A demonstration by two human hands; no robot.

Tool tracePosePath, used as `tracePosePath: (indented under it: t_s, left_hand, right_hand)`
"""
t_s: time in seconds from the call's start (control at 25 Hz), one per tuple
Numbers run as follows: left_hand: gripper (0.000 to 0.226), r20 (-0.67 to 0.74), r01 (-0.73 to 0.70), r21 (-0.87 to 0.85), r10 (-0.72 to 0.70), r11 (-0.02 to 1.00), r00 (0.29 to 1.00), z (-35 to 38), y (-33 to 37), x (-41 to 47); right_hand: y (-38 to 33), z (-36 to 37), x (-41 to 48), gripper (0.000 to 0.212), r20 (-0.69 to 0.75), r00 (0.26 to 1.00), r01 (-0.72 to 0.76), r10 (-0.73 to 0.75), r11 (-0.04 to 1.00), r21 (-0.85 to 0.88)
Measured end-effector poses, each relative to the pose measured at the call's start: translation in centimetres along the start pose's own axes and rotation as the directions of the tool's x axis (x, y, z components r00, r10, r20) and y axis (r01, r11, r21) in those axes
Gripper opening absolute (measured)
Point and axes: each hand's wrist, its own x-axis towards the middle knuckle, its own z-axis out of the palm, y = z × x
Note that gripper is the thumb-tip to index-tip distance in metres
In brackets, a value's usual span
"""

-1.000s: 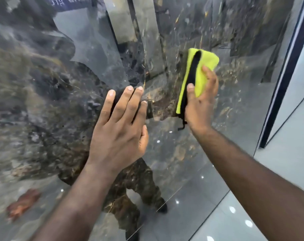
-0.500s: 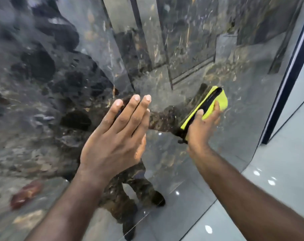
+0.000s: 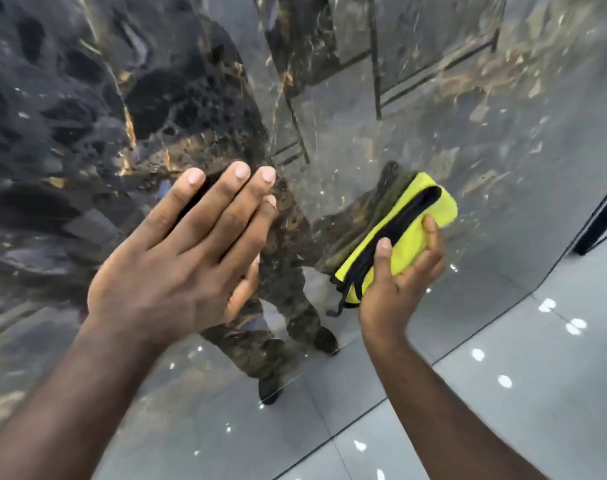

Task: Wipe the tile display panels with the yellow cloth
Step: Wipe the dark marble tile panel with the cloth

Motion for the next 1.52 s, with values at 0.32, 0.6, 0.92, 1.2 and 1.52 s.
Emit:
tracePosePath:
  t_s: [0.32,0.6,0.92,1.2,1.52]
  left_hand:
    - [0.068,-0.013,0.001,0.037,-0.001,0.999,1.0,-0.2,0.4,-0.1]
    - [0.058,-0.045,0.064,-0.029,-0.065,0.998,0.997,-0.3,0.3,-0.2]
    - [0.055,-0.059,0.332,-0.091,-0.338,0.939,0.939,-4.9,-3.7,-8.1]
    - [0.064,-0.064,0.316,-0.105,-0.323,0.943,0.944,-6.1,-7.7,-14.9]
    - [0.067,-0.114,0.238,-0.018,-0.238,0.971,0.964,-4.5,-7.2,-15.8]
  right_hand:
    - [0.1,1.7,-3.6,0.061,-0.034,0.998,-0.058,0.058,0.998,0.006]
    - [-5.7,2.2,-6.4,0.046,0.055,0.996,0.061,-0.066,0.995,0.076]
    - [-11.2,4.2,-11.9,0.05,0.324,0.849,0.405,-0.417,0.908,0.109]
    - [-15.4,7.4,-11.9,0.056,0.063,0.968,0.244,-0.245,0.97,0.013]
    - [-13.4,7.6,-15.8,0.055,0.05,0.998,0.019,-0.025,0.993,0.116]
